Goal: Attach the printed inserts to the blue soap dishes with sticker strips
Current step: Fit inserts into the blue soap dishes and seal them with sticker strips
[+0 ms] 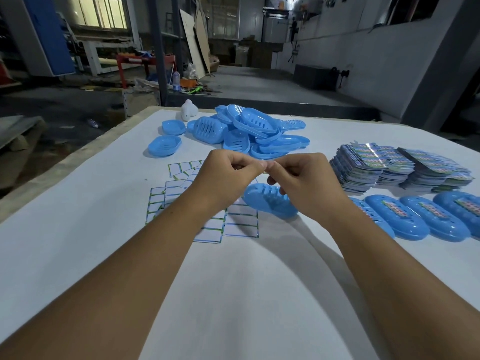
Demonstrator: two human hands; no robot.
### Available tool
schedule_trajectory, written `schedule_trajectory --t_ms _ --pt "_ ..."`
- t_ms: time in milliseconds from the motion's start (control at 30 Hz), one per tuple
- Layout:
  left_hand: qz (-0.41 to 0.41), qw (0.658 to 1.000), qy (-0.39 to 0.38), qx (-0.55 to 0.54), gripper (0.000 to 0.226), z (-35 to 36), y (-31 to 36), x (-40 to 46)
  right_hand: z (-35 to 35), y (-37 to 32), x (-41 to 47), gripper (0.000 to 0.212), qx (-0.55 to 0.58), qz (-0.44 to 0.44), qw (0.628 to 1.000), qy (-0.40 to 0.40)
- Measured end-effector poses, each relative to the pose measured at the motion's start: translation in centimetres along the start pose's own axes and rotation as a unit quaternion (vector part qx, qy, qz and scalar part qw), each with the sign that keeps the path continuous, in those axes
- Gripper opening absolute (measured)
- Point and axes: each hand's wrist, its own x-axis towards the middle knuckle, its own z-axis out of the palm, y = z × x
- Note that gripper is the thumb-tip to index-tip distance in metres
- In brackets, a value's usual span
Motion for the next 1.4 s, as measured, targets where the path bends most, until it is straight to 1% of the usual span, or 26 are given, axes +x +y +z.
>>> schedule_trajectory --t_ms 100,200,300,367,433,467,533,633,700,767,867,933,1033,1233,1333,1400 --pt "-0.016 1.0 0.02 -0.006 0.015 0.1 0.2 -0.1 0.0 0.3 0.2 0.022 0.006 0.014 1.0 0.009" --pt "-0.032 0.998 0.042 -0.022 0.016 0.2 0.3 0.2 -0.2 0.8 0.6 0.027 -0.018 0.069 0.997 0.04" --pt "-0.047 0.998 0.032 -0.041 0.016 0.2 0.3 0.4 -0.3 0.9 0.8 0.03 -0.015 0.094 0.995 0.034" --pt "-0.055 0.997 0.029 -0.053 0.016 0.2 0.2 0.4 -0.3 0.8 0.8 0.026 0.004 0.1 0.995 0.031" --pt "-0.065 0.995 0.032 -0.062 0.02 0.3 0.0 0.6 -0.4 0.6 0.8 0.02 0.014 0.113 0.993 0.031" --pt "-0.072 0.995 0.034 -0.065 0.023 0.2 -0.1 0.7 -0.5 0.5 0.8 0.02 0.019 0.121 0.992 0.031" --pt "-0.085 0.993 0.035 -0.068 0.025 0.2 -0.2 0.8 -0.6 0.5 0.8 0.027 0.043 0.138 0.989 0.032" --pt "-0.095 0.993 0.028 -0.066 0.021 0.3 -0.4 0.8 -1.0 0.3 0.8 0.028 0.066 0.157 0.984 0.041" --pt "-0.099 0.994 0.025 -0.05 0.02 0.5 -0.7 0.9 -1.3 0.2 0.8 0.028 0.059 0.163 0.984 0.038" --pt "-0.103 0.994 0.019 -0.03 0.018 0.7 -1.0 0.9 -1.7 0.2 0.6 0.029 0.044 0.167 0.985 0.019" --pt "-0.1 0.994 -0.01 -0.03 0.013 1.1 -1.4 0.7 -2.1 0.3 0.2 0.032 0.021 0.179 0.984 -0.014" --pt "-0.096 0.995 -0.017 -0.024 0.012 1.4 -1.4 0.6 -2.2 0.3 0.2 0.037 -0.011 0.187 0.982 -0.017" --pt "-0.093 0.996 -0.008 -0.008 0.014 1.8 -1.5 0.8 -2.4 0.7 0.3 0.042 -0.057 0.195 0.979 -0.016" --pt "-0.06 0.99 -0.011 0.127 0.018 2.2 -2.1 1.1 -2.1 1.5 0.4 0.042 -0.133 0.212 0.968 -0.013" --pt "-0.065 0.984 -0.016 0.168 0.019 2.3 -2.3 1.2 -1.9 1.8 0.6 0.043 -0.142 0.222 0.964 -0.016" --pt "-0.07 0.982 -0.021 0.175 0.018 2.3 -2.4 1.3 -1.8 1.9 0.6 0.046 -0.147 0.227 0.963 -0.018"
